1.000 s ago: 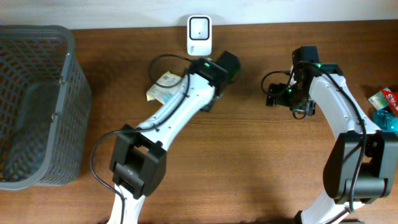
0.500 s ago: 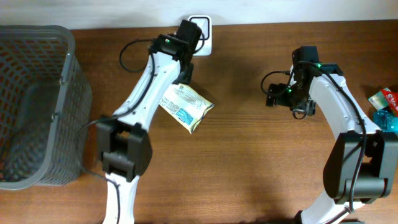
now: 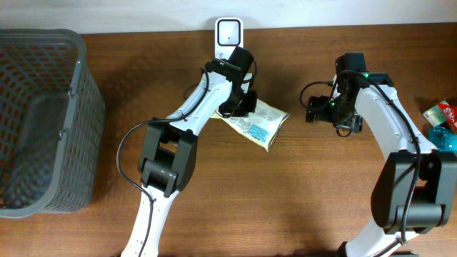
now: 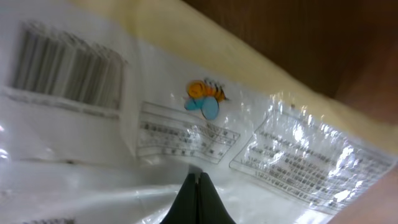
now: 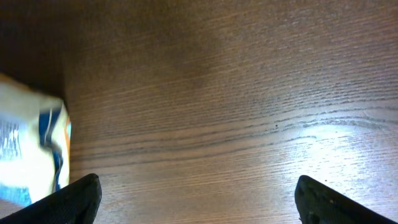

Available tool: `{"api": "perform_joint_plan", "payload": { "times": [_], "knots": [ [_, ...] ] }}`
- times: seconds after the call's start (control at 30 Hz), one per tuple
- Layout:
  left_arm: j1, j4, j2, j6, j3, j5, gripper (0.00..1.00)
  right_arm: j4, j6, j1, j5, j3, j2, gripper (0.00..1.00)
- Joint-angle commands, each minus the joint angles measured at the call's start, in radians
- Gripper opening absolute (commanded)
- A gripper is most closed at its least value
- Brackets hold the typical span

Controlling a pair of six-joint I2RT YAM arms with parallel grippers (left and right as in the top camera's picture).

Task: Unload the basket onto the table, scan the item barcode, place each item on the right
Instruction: 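Lower yellow bag back to table centre and release it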

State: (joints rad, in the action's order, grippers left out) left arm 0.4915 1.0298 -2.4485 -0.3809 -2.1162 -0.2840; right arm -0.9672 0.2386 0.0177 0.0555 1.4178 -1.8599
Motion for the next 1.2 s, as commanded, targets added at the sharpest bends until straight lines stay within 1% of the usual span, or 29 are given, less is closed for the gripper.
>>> {"api": "perform_joint_plan", "payload": {
  "times": [0.0,0.03,0.07,0.1,0.13,0.2,0.27,0.33,0.37,0.4,0.43,0.5,0.6,0.63,0.73,0.9,1.0,1.03,1.07,1.1,1.13,1.17],
  "knots": [
    [-0.064,-0.014,-0.025,-0.098,-0.058,-0.034,0.00,0.000,0.002,-0.004,-0.015,0.013,0.006,0.98],
    [-0.077,-0.002,-0.025,-0.097,-0.092,-0.034,0.00,0.000,0.002,-0.004,-0.015,0.013,0.006,0.98],
    [-0.098,0.018,-0.025,-0.081,-0.163,-0.035,0.00,0.000,0.003,-0.004,-0.015,0.013,0.006,0.98],
    [-0.105,0.021,-0.025,-0.052,-0.189,-0.035,0.00,0.000,0.003,-0.004,-0.015,0.013,0.006,0.98],
    [-0.113,0.014,-0.025,0.014,-0.217,-0.034,0.00,0.000,0.002,-0.004,-0.015,0.013,0.006,0.98],
    [-0.115,-0.010,-0.031,0.077,-0.220,-0.035,0.00,0.000,0.003,-0.004,-0.015,0.013,0.006,0.98],
    [-0.100,-0.069,-0.053,0.077,-0.220,-0.055,0.00,0.000,0.002,-0.004,-0.015,0.013,0.006,0.98],
    [-0.077,-0.163,-0.073,0.081,-0.220,-0.076,0.00,0.000,0.002,-0.004,-0.015,0.013,0.006,0.98],
    [-0.062,-0.218,-0.092,0.084,-0.220,-0.060,0.01,0.000,0.003,-0.004,-0.015,0.013,0.006,0.98],
    [-0.052,-0.241,-0.111,0.084,-0.220,-0.041,0.03,0.000,0.003,-0.004,-0.015,0.013,0.006,0.98],
    [-0.045,-0.243,-0.126,0.084,-0.220,-0.016,0.01,0.000,0.002,-0.004,-0.015,0.013,0.006,0.98],
    [-0.041,-0.203,-0.147,0.084,-0.220,0.085,0.00,0.000,0.002,-0.004,-0.015,0.013,0.006,0.98],
    [-0.045,-0.086,-0.147,0.084,-0.220,0.344,0.00,0.000,0.003,-0.004,-0.015,0.013,0.006,0.98],
    [-0.045,-0.032,-0.147,0.084,-0.220,0.389,0.00,0.000,0.003,-0.004,-0.015,0.013,0.006,0.98],
    [-0.045,0.090,-0.135,0.083,-0.232,0.394,0.00,0.000,0.003,-0.004,-0.015,0.013,0.006,0.98],
    [-0.045,0.126,-0.099,0.084,-0.308,0.394,0.00,0.000,0.003,-0.004,-0.015,0.013,0.006,0.98],
    [-0.047,0.220,-0.042,0.091,-0.388,0.394,0.00,0.000,0.003,-0.004,-0.015,0.013,0.006,0.98],
    [-0.050,0.284,-0.011,0.091,-0.419,0.394,0.01,0.000,0.002,-0.004,-0.015,0.013,0.006,0.98],
    [-0.054,0.340,0.013,0.091,-0.433,0.394,0.09,0.000,0.002,-0.004,-0.015,0.013,0.006,0.98],
    [-0.056,0.389,0.030,0.091,-0.436,0.394,0.42,0.000,0.002,-0.004,-0.015,0.013,0.006,0.98],
    [-0.058,0.421,0.035,0.091,-0.436,0.394,0.70,0.000,0.003,-0.004,-0.015,0.013,0.006,0.98],
    [-0.058,0.486,0.034,0.091,-0.435,0.404,0.99,0.042,0.006,-0.004,-0.008,0.013,0.006,0.98]
  ]
}}
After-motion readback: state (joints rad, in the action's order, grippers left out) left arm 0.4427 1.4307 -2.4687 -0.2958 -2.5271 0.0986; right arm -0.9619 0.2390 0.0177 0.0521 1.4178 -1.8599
